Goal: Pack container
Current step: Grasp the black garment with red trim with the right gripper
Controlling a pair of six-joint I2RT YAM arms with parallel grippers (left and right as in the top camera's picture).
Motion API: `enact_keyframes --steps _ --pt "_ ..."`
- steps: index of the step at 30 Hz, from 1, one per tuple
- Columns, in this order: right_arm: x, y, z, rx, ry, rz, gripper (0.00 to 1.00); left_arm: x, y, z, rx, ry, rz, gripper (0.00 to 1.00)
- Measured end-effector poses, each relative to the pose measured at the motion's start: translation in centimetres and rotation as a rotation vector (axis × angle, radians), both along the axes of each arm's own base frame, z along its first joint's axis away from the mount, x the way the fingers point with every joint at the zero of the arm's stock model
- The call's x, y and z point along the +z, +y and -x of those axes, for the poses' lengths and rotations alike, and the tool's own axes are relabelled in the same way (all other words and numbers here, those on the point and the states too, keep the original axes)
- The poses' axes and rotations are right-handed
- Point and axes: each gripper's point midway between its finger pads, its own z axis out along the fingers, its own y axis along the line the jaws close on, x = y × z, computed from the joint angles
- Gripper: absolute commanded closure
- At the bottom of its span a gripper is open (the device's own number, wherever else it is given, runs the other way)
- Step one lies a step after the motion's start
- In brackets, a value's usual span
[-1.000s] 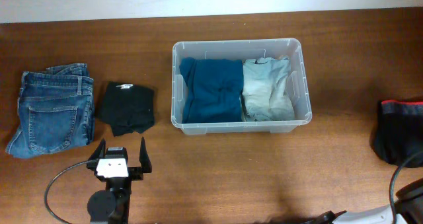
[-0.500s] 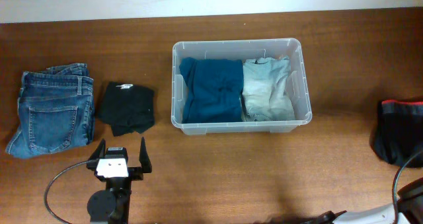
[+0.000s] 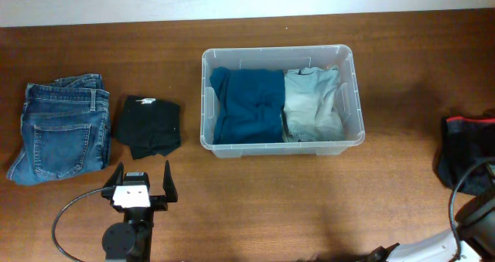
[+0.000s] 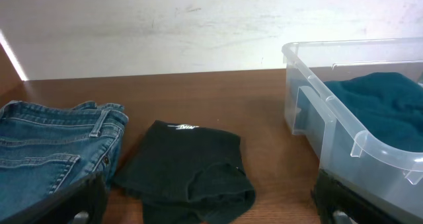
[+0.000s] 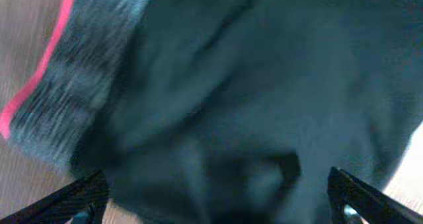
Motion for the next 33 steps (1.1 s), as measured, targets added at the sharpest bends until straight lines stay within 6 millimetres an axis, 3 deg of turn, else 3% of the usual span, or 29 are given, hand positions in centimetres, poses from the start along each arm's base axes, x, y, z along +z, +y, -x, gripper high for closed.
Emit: enact_keyframes --steps 4,13,23,33 --pt "0.8 0.8 -0.9 0.068 0.032 0.007 0.02 0.0 0.0 0.0 0.0 0.0 0.0 0.01" --pt "4.0 -0.2 -1.3 0.129 0.098 -0.028 0.02 0.0 0.0 0.0 0.0 0.0 0.0 0.01" --pt "0.9 -0.9 -1.5 0.166 0.189 -0.117 0.02 0.0 0.0 0.0 0.0 0.0 0.0 0.01" --pt "0.9 -4.2 0.2 0.083 0.146 -0.085 0.02 0.0 0.0 0.0 0.0 0.0 0.0 0.01"
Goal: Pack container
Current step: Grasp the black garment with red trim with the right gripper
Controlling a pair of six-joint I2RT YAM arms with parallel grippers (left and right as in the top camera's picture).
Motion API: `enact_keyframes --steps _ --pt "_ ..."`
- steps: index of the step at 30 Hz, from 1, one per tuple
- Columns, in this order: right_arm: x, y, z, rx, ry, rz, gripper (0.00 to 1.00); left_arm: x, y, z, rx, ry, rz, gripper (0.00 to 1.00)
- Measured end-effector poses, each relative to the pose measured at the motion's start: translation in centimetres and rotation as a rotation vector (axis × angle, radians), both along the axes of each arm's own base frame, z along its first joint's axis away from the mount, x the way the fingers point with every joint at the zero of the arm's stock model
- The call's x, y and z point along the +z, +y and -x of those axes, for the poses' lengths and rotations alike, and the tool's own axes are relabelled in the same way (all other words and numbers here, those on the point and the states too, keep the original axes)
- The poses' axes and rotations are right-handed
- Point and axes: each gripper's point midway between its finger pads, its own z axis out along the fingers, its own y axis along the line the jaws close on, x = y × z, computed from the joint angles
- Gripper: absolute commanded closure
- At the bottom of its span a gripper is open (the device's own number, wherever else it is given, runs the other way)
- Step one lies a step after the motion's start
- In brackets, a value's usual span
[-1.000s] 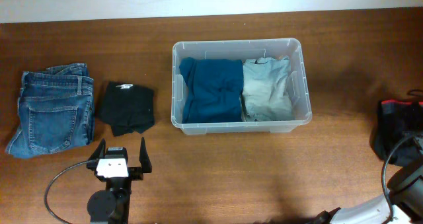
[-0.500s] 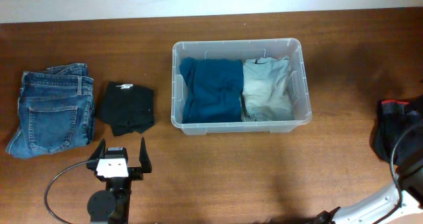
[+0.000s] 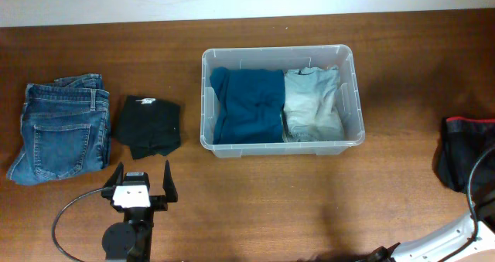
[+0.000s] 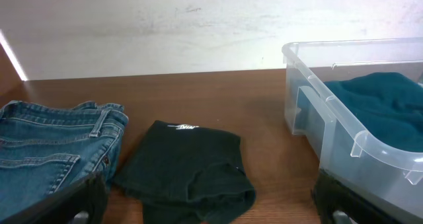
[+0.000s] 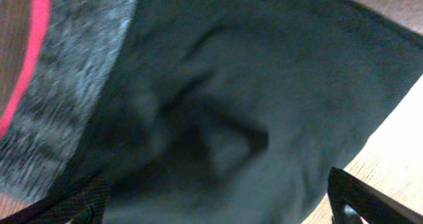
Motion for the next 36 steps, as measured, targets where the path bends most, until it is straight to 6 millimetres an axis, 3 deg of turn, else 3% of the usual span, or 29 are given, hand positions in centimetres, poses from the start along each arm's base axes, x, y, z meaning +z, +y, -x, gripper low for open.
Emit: enact_keyframes --steps 3,8,12,13,17,18,21,26,36 --pt "-1.2 -0.3 0.2 -0.008 0.005 -0.021 0.02 0.0 0.0 0.0 0.0 0.0 0.0 0.01" --pt "-5.1 0.7 0.0 0.006 0.052 -0.094 0.02 0.0 0.0 0.0 0.0 0.0 0.0 0.01" --pt "-5.1 0.6 -0.3 0.011 0.054 -0.092 0.01 0.0 0.0 0.0 0.0 0.0 0.0 0.01" --pt "-5.1 0.5 -0.3 0.011 0.056 -0.09 0.05 0.0 0.0 0.0 0.0 0.0 0.0 0.01" --pt "-5.2 0.7 -0.6 0.019 0.063 -0.087 0.66 0.0 0.0 0.0 0.0 0.0 0.0 0.01" --pt "-5.2 0.8 -0.7 0.024 0.065 -0.086 0.72 0.0 0.0 0.0 0.0 0.0 0.0 0.01" --pt "-5.2 1.1 -1.2 0.035 0.066 -0.085 0.76 0.0 0.0 0.0 0.0 0.0 0.0 0.01" --pt "-5.2 1.3 -1.3 0.038 0.069 -0.088 0.96 0.0 0.0 0.0 0.0 0.0 0.0 0.01" --pt "-4.7 1.8 -1.6 0.039 0.054 -0.13 0.96 0.0 0.0 0.0 0.0 0.0 0.0 0.0"
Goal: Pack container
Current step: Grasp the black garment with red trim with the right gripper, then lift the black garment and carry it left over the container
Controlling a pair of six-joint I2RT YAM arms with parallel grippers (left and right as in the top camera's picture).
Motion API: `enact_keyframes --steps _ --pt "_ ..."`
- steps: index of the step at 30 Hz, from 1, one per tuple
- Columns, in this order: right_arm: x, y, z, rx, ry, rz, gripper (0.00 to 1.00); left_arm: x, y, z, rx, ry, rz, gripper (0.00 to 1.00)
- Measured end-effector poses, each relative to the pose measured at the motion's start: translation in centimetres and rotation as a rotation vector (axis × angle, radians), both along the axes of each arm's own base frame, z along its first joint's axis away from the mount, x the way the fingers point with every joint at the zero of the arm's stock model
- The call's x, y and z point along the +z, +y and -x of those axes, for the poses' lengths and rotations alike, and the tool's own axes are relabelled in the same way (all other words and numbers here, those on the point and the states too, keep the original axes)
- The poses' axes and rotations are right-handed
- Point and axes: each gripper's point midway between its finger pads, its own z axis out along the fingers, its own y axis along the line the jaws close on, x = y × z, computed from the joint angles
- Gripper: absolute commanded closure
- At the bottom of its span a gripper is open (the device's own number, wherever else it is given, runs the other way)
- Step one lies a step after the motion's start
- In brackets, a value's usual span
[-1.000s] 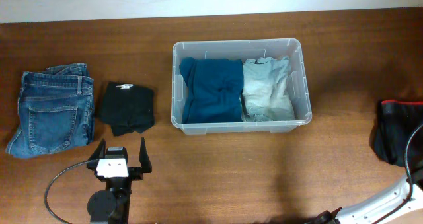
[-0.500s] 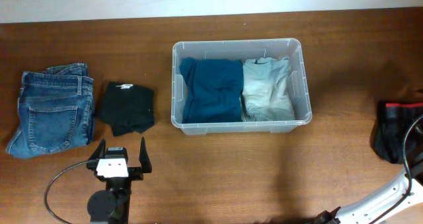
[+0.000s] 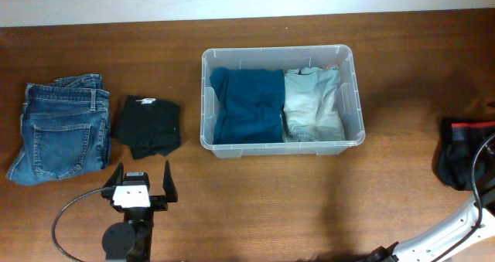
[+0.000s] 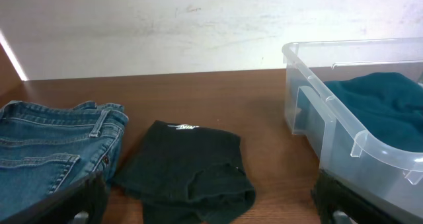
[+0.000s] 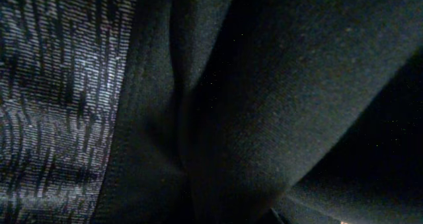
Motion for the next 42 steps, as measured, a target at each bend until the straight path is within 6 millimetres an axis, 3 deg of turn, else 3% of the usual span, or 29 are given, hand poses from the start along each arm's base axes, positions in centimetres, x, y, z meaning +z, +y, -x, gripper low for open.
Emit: enact_keyframes --steps 6,12,22,29,31,36,39,42 --pt "1.8 1.0 -1.1 0.016 -0.021 -0.056 0.96 0.0 0.0 0.0 0.0 0.0 0.0 0.01" --pt "5.8 1.9 -5.1 0.085 -0.12 -0.011 0.96 0.0 0.0 0.0 0.0 0.0 0.0 0.01" --pt "14.6 9.8 -11.3 0.306 -0.265 0.098 0.96 0.0 0.0 0.0 0.0 0.0 0.0 0.01" --pt "22.4 17.1 -14.5 0.501 -0.426 0.187 0.96 0.0 0.0 0.0 0.0 0.0 0.0 0.0" --pt "26.0 20.8 -15.5 0.594 -0.518 0.214 0.96 0.0 0.0 0.0 0.0 0.0 0.0 0.01" --pt "32.8 30.0 -16.4 0.799 -0.714 0.238 0.96 0.0 0.0 0.0 0.0 0.0 0.0 0.01" --pt "34.6 35.3 -16.3 0.914 -0.784 0.217 0.96 0.0 0.0 0.0 0.0 0.0 0.0 0.01" --pt "34.3 39.4 -16.2 1.005 -0.794 0.175 0.96 0.0 0.0 0.0 0.0 0.0 0.0 0.01"
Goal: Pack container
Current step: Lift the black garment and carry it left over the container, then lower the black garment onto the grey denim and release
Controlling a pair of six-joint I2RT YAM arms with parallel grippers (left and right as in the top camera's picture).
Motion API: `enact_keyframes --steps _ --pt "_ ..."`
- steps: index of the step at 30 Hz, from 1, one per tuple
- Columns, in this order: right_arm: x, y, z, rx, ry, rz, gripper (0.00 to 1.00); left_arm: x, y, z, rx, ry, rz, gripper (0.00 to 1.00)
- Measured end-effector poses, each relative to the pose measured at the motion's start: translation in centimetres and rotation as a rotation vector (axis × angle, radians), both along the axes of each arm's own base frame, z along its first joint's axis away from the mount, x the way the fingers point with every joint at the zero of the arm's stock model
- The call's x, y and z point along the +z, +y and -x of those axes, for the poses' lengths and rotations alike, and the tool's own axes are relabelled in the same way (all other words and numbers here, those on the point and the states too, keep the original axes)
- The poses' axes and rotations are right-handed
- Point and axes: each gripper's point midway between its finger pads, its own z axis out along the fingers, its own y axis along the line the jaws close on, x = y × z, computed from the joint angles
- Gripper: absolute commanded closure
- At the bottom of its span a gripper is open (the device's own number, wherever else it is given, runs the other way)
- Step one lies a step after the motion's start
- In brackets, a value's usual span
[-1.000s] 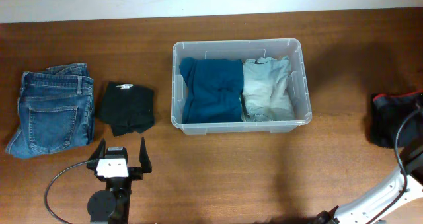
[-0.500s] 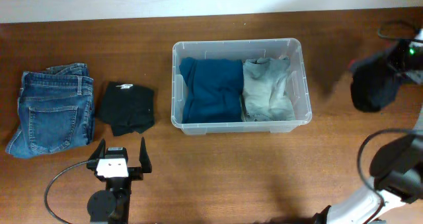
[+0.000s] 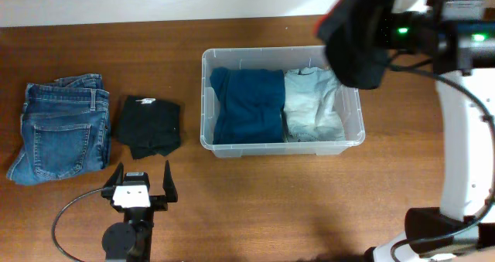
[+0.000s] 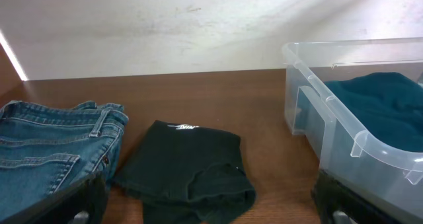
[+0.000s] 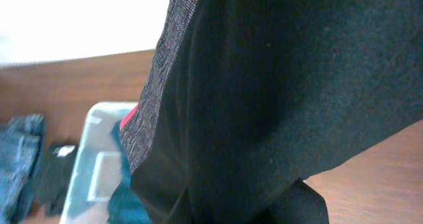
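Observation:
A clear plastic container stands mid-table, holding a folded teal garment and a pale grey one. My right gripper is raised above the container's right end, shut on a black garment with a grey and red waistband. That cloth fills the right wrist view and hides the fingers. My left gripper rests open near the front edge, just short of a folded black garment and beside folded jeans.
In the left wrist view the black garment lies between the jeans and the container wall. A white wall runs along the table's far edge. The right arm's white links cross the table's right side.
The right gripper was down on the black garment at the table's right edge. Now it holds that garment high over the container's right end. The left arm has not moved.
The right gripper hovered over the black red-banded garment at the far right of the table, then sat lower and pressed into the cloth. Now the garment is off the table and hangs over the container. The left gripper stayed open and still throughout.

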Motion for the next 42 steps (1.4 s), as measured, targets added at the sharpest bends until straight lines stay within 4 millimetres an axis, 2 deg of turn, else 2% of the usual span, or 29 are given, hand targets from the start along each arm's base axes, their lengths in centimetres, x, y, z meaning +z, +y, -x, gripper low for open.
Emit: enact_keyframes --steps 3,5,7,13,17,22,29,33,36,42 --pt "-1.4 2.8 -0.2 0.068 0.035 0.006 0.96 0.0 0.0 0.0 0.0 0.0 0.0 0.0" --pt "-2.7 3.5 -0.3 0.086 0.07 0.02 0.96 0.0 0.0 0.0 0.0 0.0 0.0 0.01" --pt "-4.4 3.8 -0.5 0.093 0.117 0.035 0.96 0.0 0.0 0.0 0.0 0.0 0.0 0.01" --pt "-11.6 4.1 -1.6 0.135 0.281 0.084 0.96 0.0 0.0 0.0 0.0 0.0 0.0 0.01" --pt "-14.9 5.1 -1.7 0.172 0.356 0.103 0.96 0.0 0.0 0.0 0.0 0.0 0.0 0.01" --pt "-15.0 7.8 -0.8 0.257 0.351 0.134 0.96 0.0 0.0 0.0 0.0 0.0 0.0 0.01" --pt "-15.2 11.6 1.9 0.383 0.39 0.156 0.96 0.0 0.0 0.0 0.0 0.0 0.0 0.01" --pt "-14.3 12.6 2.5 0.433 0.372 0.11 0.96 0.0 0.0 0.0 0.0 0.0 0.0 0.01" --pt "-13.0 13.4 2.8 0.484 0.333 0.064 0.96 0.0 0.0 0.0 0.0 0.0 0.0 0.01" --pt "-11.3 13.7 3.4 0.517 0.291 0.047 0.96 0.0 0.0 0.0 0.0 0.0 0.0 0.01"
